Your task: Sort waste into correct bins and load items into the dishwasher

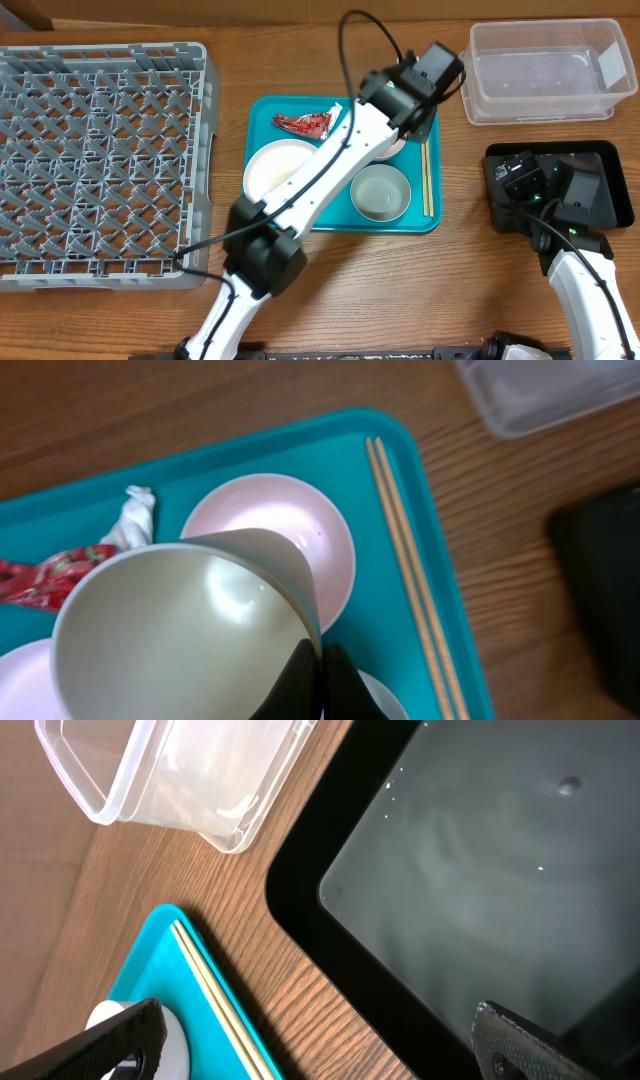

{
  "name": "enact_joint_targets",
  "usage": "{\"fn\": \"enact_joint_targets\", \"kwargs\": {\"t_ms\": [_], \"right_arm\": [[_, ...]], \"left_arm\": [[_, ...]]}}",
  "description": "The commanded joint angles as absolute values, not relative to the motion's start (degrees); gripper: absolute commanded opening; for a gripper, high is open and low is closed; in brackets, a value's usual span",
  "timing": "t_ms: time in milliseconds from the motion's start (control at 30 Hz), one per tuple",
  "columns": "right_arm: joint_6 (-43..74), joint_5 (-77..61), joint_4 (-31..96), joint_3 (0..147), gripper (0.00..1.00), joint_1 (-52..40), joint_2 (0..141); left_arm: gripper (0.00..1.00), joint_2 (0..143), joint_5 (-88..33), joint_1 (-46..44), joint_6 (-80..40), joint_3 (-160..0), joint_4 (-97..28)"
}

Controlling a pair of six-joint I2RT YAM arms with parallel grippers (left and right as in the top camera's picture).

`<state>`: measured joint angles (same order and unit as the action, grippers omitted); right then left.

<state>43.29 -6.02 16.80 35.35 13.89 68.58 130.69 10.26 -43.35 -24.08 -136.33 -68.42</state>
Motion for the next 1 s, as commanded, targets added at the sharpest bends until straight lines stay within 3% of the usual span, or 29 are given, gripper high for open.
{"fn": "enact_joint_targets", "kwargs": {"t_ms": [0,167,500,700,967], "right_arm": [[43.3,-6.3,16.8,36.8,1.00,14.0,68.0],[43.3,-6.3,16.8,36.8,1.00,14.0,68.0],[43.3,-6.3,16.8,36.8,1.00,14.0,68.0],[43.3,-6.3,16.8,36.8,1.00,14.0,68.0],[43.3,-6.3,16.8,36.8,1.00,14.0,68.0]], "left_arm": [[0.04,122.1,4.0,-41.3,-27.5,-140.7,-70.9],[0.04,116.6,-5.0,-33.9,-30.4,-140.7,-76.8],[0.04,116.4,-19.6,-5.7,-30.0,-140.6,-89.8],[0.04,116.6,-40.4,10.3,-21.0,-139.0,-87.7],[0.04,116.6,-54.9,24.4,-13.8,-125.6,-78.9]]}}
